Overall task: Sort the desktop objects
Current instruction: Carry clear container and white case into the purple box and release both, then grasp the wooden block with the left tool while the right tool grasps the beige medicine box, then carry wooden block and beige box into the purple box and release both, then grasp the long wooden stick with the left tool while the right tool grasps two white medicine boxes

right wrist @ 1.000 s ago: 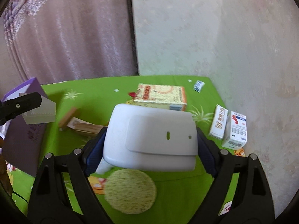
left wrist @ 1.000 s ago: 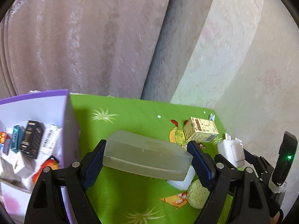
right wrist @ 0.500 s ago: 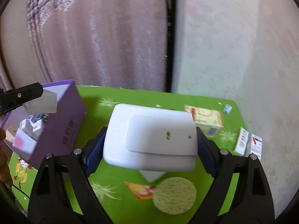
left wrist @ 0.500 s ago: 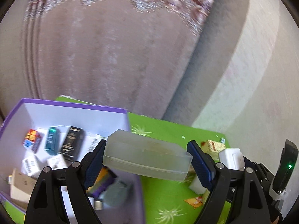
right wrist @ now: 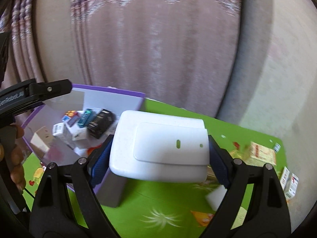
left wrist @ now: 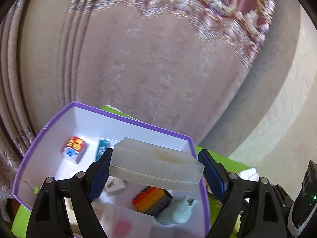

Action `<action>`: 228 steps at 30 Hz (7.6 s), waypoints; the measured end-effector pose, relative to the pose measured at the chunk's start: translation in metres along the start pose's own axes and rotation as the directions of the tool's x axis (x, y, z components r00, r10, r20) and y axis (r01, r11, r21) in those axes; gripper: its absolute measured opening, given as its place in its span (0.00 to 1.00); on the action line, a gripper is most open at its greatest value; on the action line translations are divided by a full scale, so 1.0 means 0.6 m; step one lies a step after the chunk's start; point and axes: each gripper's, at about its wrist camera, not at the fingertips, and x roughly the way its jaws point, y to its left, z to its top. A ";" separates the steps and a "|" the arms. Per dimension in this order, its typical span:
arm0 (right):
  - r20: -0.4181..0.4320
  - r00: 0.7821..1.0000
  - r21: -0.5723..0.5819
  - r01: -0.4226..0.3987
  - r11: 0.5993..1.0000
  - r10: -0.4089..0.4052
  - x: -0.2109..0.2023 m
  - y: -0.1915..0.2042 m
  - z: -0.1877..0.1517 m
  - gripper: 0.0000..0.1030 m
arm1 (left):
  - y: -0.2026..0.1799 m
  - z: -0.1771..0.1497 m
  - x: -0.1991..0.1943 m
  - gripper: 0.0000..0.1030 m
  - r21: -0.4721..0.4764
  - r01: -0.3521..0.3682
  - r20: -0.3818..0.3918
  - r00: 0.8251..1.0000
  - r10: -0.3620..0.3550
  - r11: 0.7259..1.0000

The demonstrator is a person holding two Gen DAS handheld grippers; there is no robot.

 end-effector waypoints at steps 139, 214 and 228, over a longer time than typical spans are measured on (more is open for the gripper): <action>-0.056 0.969 0.304 0.246 0.921 -0.240 -0.020 -0.287 -0.091 0.95 | -0.262 -0.091 0.108 0.19 0.265 0.137 -0.166 0.982 -0.095 0.955; -0.020 0.987 0.343 0.155 0.927 -0.158 -0.064 -0.250 -0.134 0.99 | -0.245 -0.088 0.039 0.70 0.268 0.097 -0.083 0.994 -0.077 0.959; -0.206 0.876 0.404 0.483 0.777 -0.437 -0.082 -0.412 -0.247 0.99 | -0.391 -0.233 0.150 1.00 0.372 0.164 -0.269 0.961 -0.063 0.914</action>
